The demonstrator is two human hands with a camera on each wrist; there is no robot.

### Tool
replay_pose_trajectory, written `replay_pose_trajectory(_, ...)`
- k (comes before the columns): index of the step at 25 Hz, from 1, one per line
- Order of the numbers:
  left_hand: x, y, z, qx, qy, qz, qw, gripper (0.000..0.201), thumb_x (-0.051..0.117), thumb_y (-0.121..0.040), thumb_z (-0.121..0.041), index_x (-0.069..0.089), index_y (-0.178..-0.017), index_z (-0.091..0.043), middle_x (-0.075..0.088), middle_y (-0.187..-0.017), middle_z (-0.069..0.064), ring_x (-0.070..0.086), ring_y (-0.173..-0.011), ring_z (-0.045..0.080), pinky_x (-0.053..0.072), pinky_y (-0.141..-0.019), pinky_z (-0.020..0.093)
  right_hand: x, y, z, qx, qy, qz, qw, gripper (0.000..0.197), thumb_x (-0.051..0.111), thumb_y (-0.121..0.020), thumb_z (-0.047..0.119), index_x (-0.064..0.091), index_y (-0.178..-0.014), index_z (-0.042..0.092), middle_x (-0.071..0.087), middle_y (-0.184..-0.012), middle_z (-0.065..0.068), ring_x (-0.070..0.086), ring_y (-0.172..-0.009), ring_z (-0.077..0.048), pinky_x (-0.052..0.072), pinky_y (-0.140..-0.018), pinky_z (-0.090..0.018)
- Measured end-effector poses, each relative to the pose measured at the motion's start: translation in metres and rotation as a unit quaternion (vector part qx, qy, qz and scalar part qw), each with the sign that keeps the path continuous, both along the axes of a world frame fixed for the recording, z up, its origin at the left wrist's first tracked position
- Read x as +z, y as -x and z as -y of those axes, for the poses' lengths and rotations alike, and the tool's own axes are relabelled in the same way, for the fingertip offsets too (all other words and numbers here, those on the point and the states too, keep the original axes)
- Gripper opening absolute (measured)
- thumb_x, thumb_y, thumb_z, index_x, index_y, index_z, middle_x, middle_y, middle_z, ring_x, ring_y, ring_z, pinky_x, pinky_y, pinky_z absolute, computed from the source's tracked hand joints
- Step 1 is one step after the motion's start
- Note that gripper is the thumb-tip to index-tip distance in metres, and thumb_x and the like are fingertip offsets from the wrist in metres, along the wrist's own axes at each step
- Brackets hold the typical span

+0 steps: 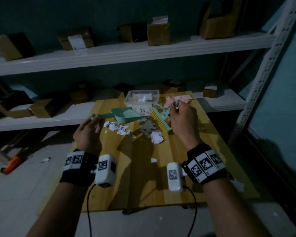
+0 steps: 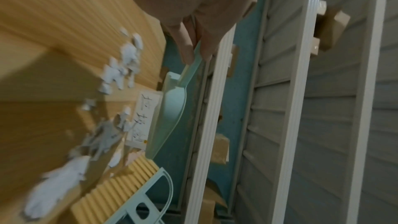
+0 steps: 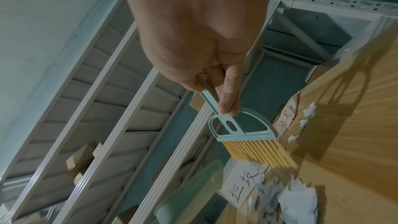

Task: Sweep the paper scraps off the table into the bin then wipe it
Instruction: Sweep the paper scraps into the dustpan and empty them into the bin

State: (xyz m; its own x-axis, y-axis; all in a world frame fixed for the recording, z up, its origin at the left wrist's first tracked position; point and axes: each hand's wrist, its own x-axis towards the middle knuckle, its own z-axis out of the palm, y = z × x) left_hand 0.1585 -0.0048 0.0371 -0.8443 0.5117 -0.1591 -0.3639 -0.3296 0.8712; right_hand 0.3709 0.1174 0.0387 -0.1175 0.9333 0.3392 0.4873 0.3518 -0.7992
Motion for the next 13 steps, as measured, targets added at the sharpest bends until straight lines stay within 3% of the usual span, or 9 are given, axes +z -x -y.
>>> replay_pose_trajectory(3, -0.011, 0.003, 0.014, 0.006, -0.037, 0.050, 0.998, 0.025, 0.068, -0.087, -0.005, 0.067, -0.113, -0.005, 0.070, -0.115, 0.013, 0.071, -0.100, 0.016, 0.058, -0.086, 0.027, -0.003, 0.009, 0.006, 0.009, -0.020, 0.016, 1.000, 0.031, 0.046, -0.102, 0.037, 0.061, -0.121, 0.018, 0.069, -0.084, 0.002, 0.067, -0.065, -0.005, 0.060, -0.051, -0.027)
replay_pose_trajectory(5, -0.012, 0.010, 0.021, 0.002, -0.057, 0.068, 0.996, 0.028, 0.068, -0.086, -0.003, 0.066, -0.115, -0.004, 0.069, -0.117, 0.013, 0.071, -0.101, 0.018, 0.058, -0.090, 0.031, -0.002, 0.011, 0.009, 0.002, -0.044, 0.042, 0.998, 0.030, 0.047, -0.102, 0.037, 0.064, -0.117, 0.017, 0.070, -0.085, 0.001, 0.068, -0.066, -0.006, 0.058, -0.050, -0.025)
replay_pose_trajectory(9, -0.016, 0.024, 0.028, -0.035, -0.067, 0.078, 0.994, 0.032, 0.064, -0.088, -0.004, 0.064, -0.120, -0.005, 0.071, -0.115, 0.010, 0.072, -0.101, 0.017, 0.058, -0.089, 0.032, 0.012, -0.001, 0.011, -0.023, -0.054, 0.072, 0.996, 0.025, 0.047, -0.102, 0.034, 0.061, -0.090, 0.016, 0.066, -0.088, -0.001, 0.065, -0.072, -0.011, 0.045, -0.049, -0.015)
replay_pose_trajectory(11, -0.025, 0.031, 0.029, -0.055, -0.052, 0.096, 0.992, 0.034, 0.064, -0.088, -0.005, 0.064, -0.123, -0.005, 0.069, -0.118, 0.011, 0.071, -0.102, 0.018, 0.059, -0.085, 0.029, 0.021, -0.014, 0.006, -0.040, -0.055, 0.073, 0.995, 0.028, 0.048, -0.101, 0.032, 0.061, -0.085, 0.013, 0.065, -0.086, -0.004, 0.063, -0.073, -0.015, 0.038, -0.050, -0.017)
replay_pose_trajectory(13, -0.031, 0.039, 0.030, -0.063, -0.041, 0.117, 0.990, 0.033, 0.063, -0.090, -0.005, 0.064, -0.123, -0.006, 0.068, -0.119, 0.011, 0.070, -0.103, 0.018, 0.060, -0.079, 0.027, 0.026, -0.026, -0.004, -0.048, -0.064, 0.065, 0.995, 0.031, 0.050, -0.099, 0.030, 0.061, -0.080, 0.009, 0.067, -0.081, -0.008, 0.064, -0.072, -0.022, 0.043, -0.057, -0.025)
